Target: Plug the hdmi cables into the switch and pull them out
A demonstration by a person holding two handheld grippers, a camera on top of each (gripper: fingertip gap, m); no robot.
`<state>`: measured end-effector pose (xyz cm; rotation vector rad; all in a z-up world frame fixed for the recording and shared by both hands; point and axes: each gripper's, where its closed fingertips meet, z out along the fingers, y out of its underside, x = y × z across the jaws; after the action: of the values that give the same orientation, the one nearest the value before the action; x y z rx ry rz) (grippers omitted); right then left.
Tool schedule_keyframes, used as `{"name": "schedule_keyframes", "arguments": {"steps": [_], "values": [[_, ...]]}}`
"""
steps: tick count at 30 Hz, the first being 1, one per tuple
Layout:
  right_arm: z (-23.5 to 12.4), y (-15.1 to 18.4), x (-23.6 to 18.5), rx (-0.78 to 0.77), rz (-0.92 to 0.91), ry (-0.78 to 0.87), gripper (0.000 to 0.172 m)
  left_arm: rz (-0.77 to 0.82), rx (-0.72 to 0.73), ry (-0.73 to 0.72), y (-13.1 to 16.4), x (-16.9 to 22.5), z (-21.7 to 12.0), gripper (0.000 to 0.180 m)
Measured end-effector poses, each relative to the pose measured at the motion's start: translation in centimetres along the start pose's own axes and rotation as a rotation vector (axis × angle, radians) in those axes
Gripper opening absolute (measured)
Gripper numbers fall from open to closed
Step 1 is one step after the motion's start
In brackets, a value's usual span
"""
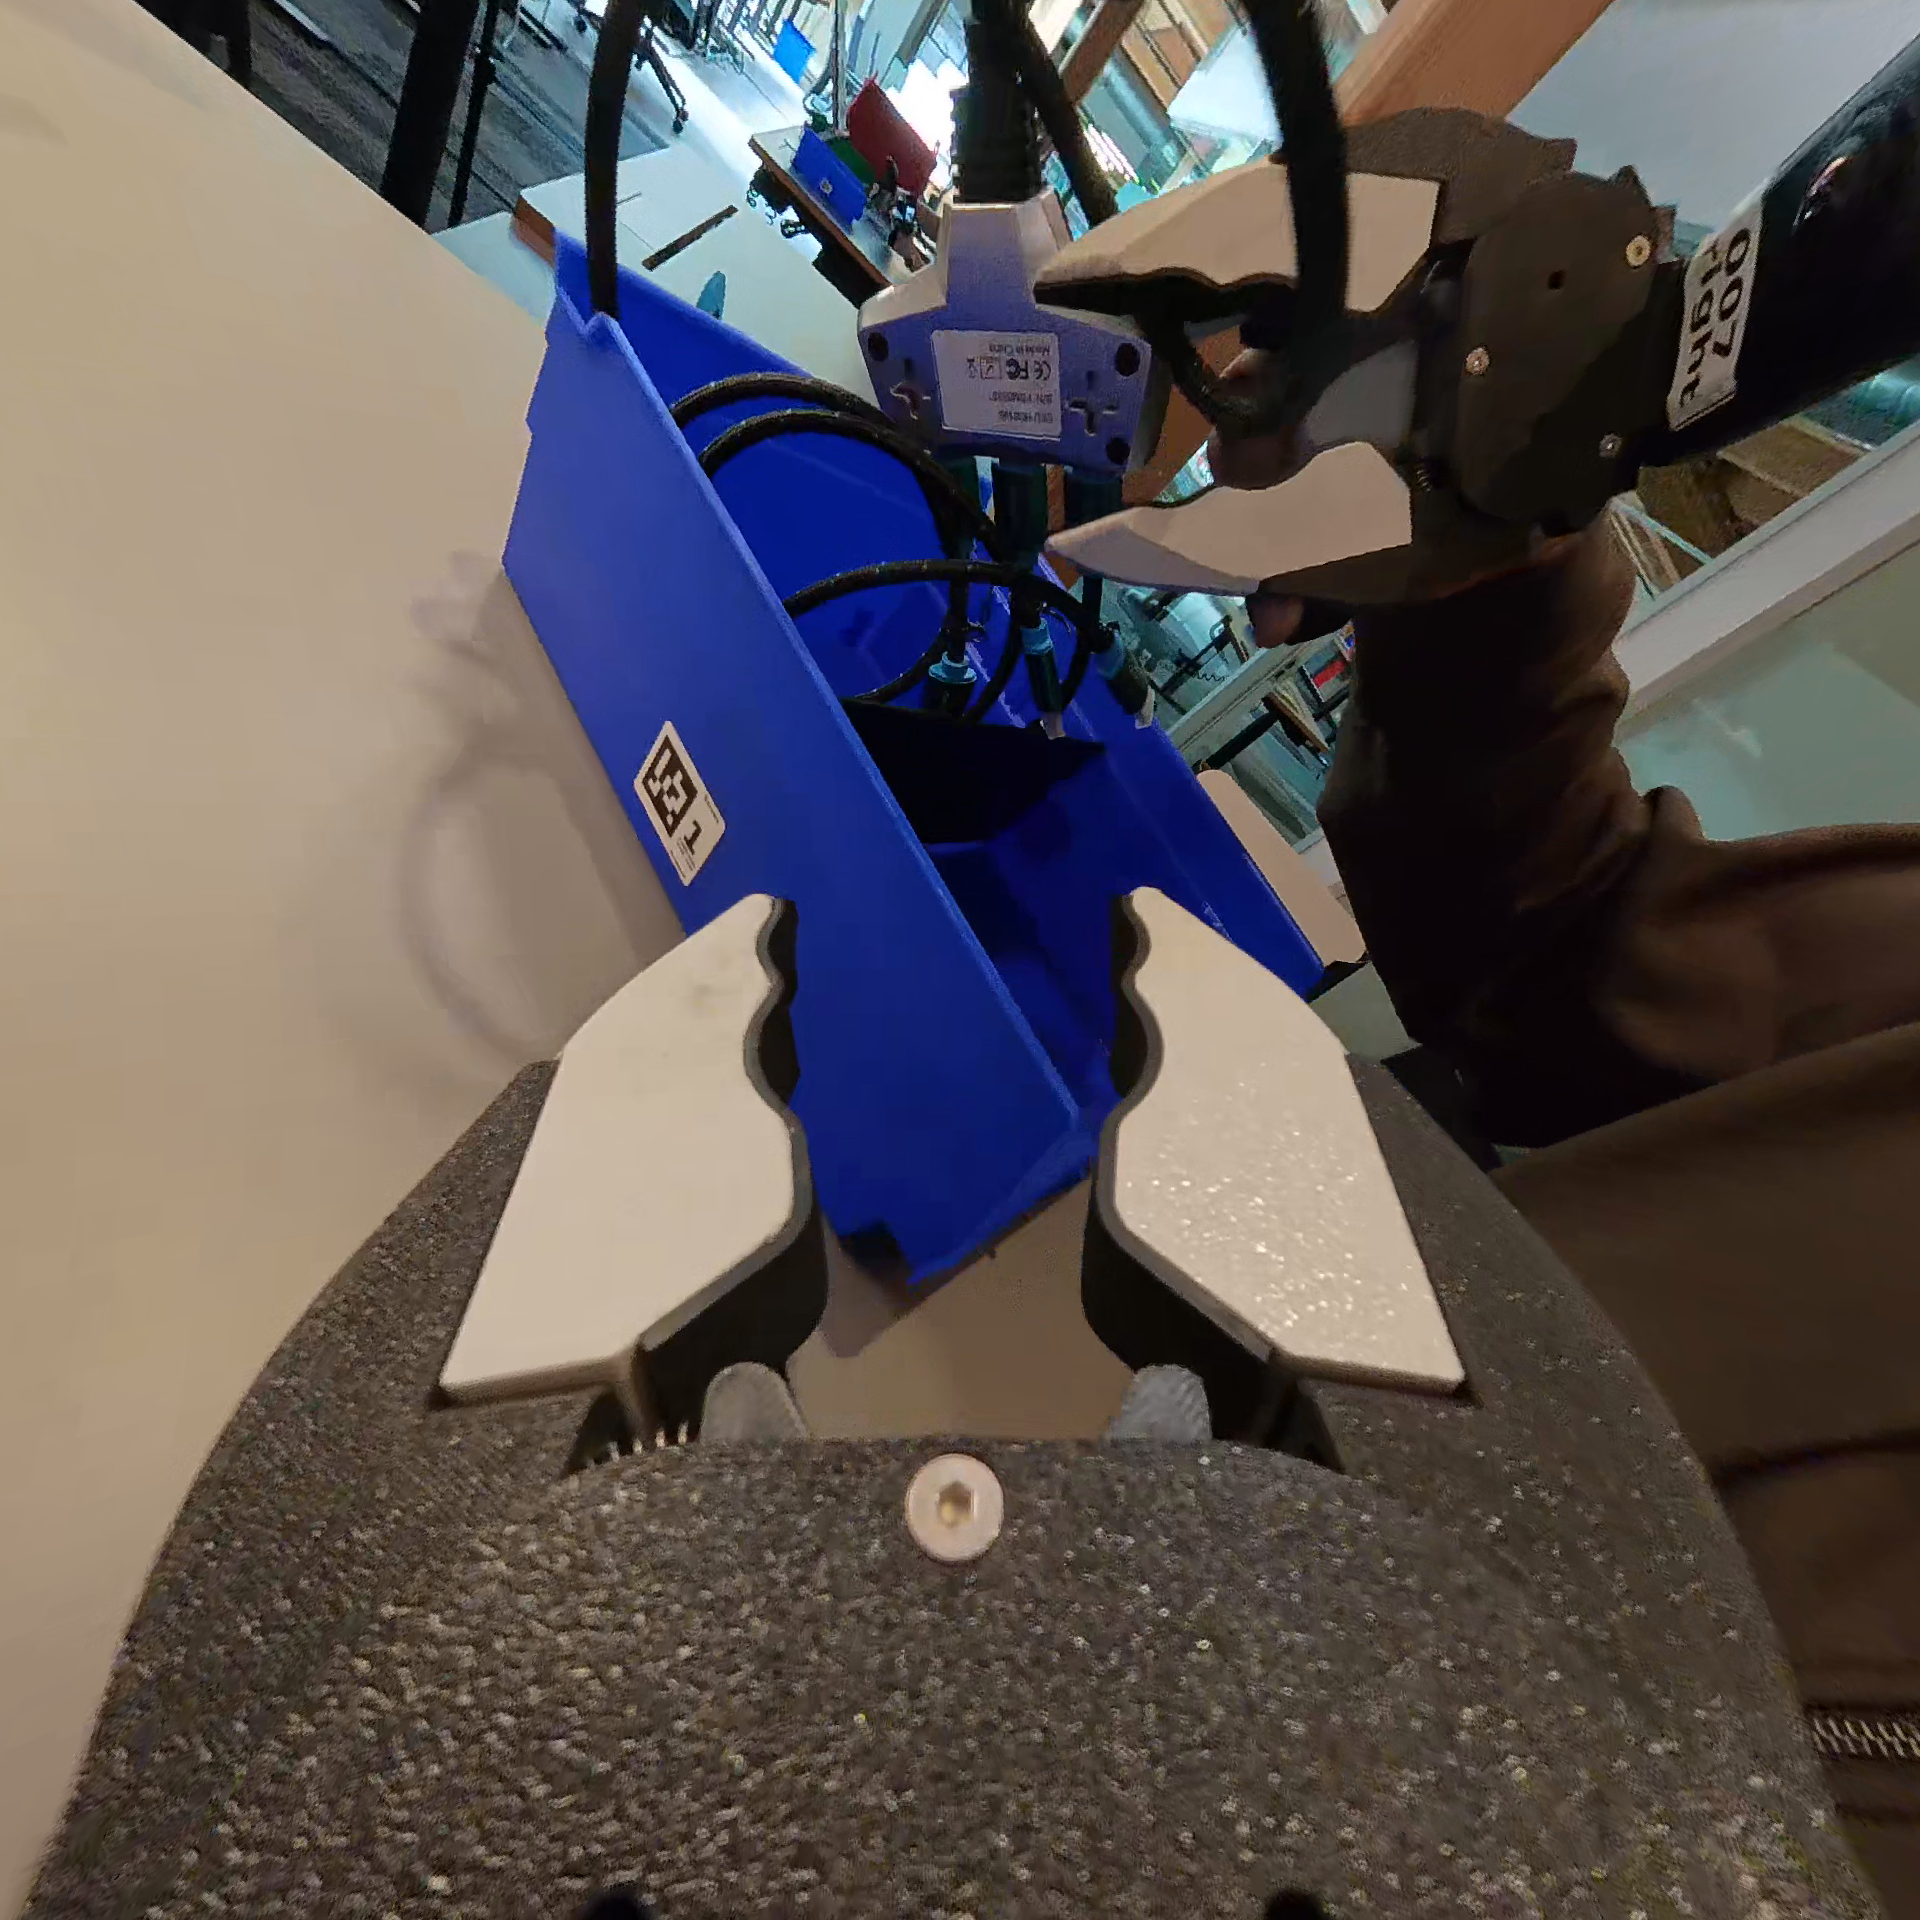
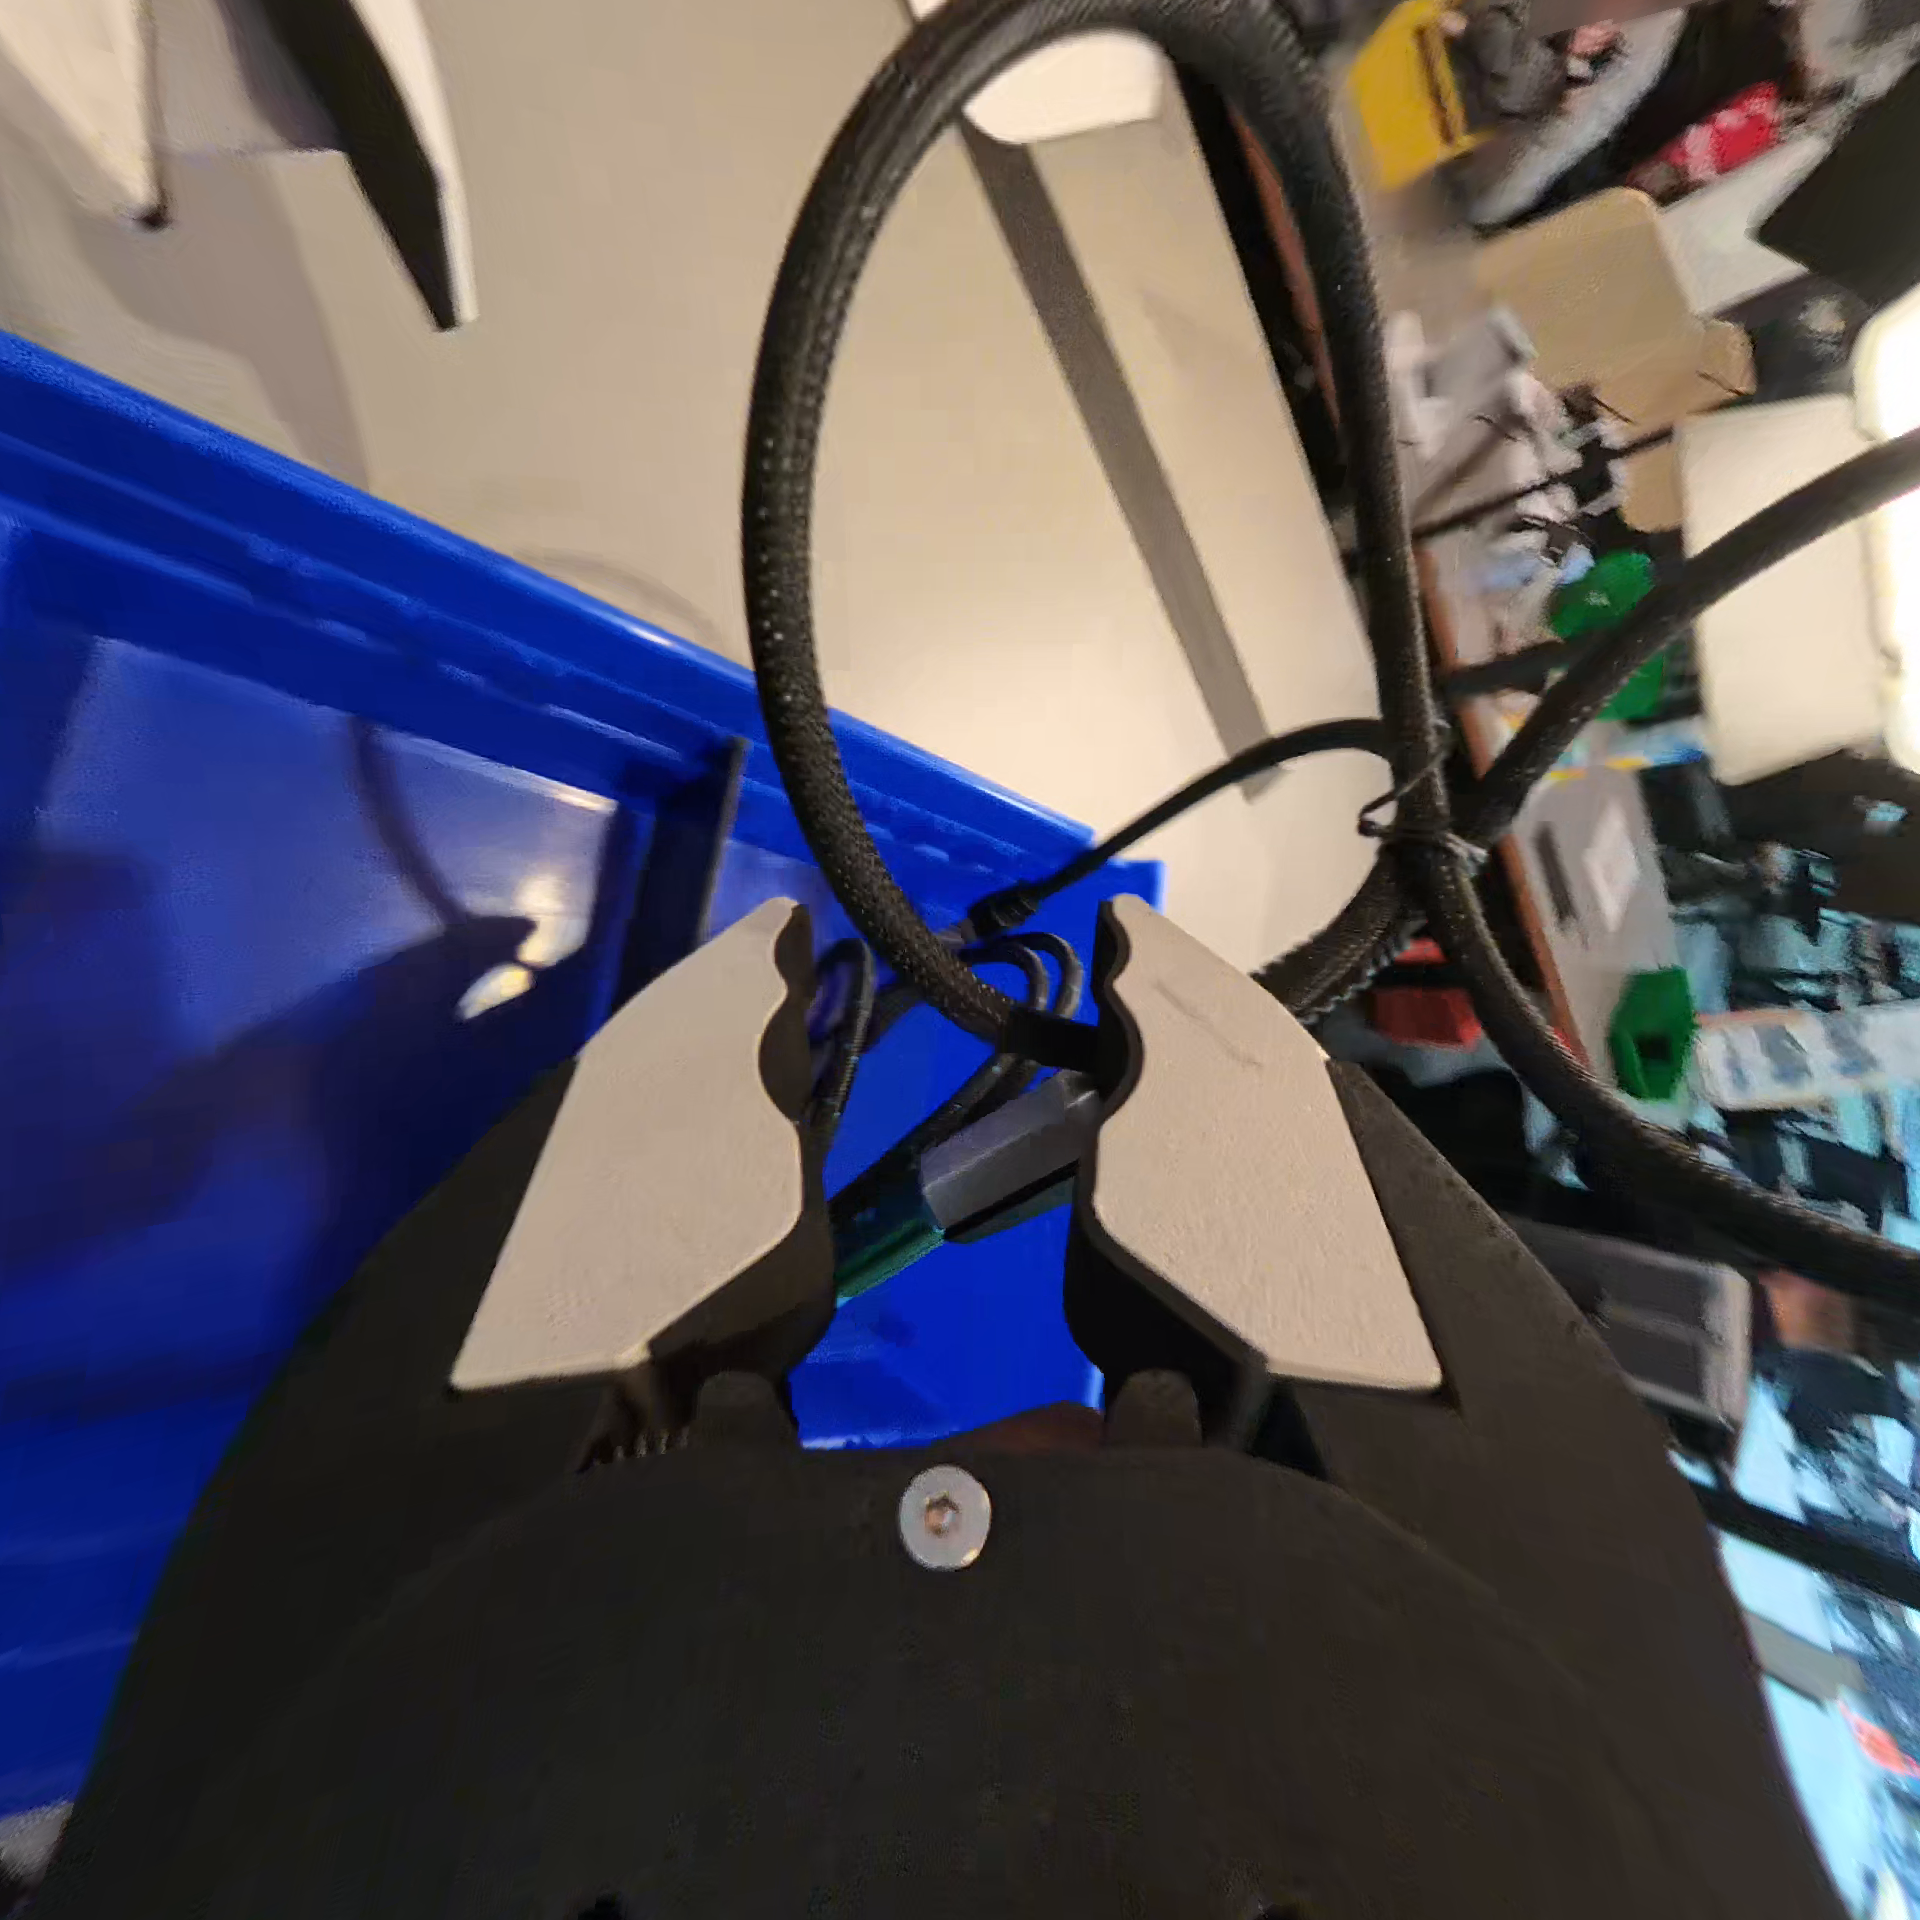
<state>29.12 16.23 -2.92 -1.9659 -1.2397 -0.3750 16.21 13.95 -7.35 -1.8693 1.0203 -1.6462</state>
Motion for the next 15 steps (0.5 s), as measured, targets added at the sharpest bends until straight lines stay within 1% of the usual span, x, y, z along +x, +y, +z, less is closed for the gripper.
{"name": "schedule_keyframes", "arguments": {"steps": [3,7,11,13,15], "values": [[-0.8,-0.9,-1.2,0.022,0.014,-0.135,0.067,-0.009,0.013,-0.007,0.8,0.0,-1.9,0.058],[-3.1,-1.9,-2.2,0.063,0.053,-0.217,0.078,-0.026,0.024,-0.013,2.3,-0.2,-3.9,0.059],[-5.2,-2.5,-3.5,0.072,0.048,-0.187,0.087,-0.051,0.048,-0.023,3.4,-0.5,-5.3,0.059],[-6.0,-2.6,-4.0,0.071,0.048,-0.159,0.086,-0.061,0.058,-0.023,3.6,-0.6,-5.7,0.058],[-6.6,-2.4,-3.6,0.070,0.070,-0.082,0.086,-0.068,0.061,-0.019,3.8,-0.7,-5.9,0.058]]}}
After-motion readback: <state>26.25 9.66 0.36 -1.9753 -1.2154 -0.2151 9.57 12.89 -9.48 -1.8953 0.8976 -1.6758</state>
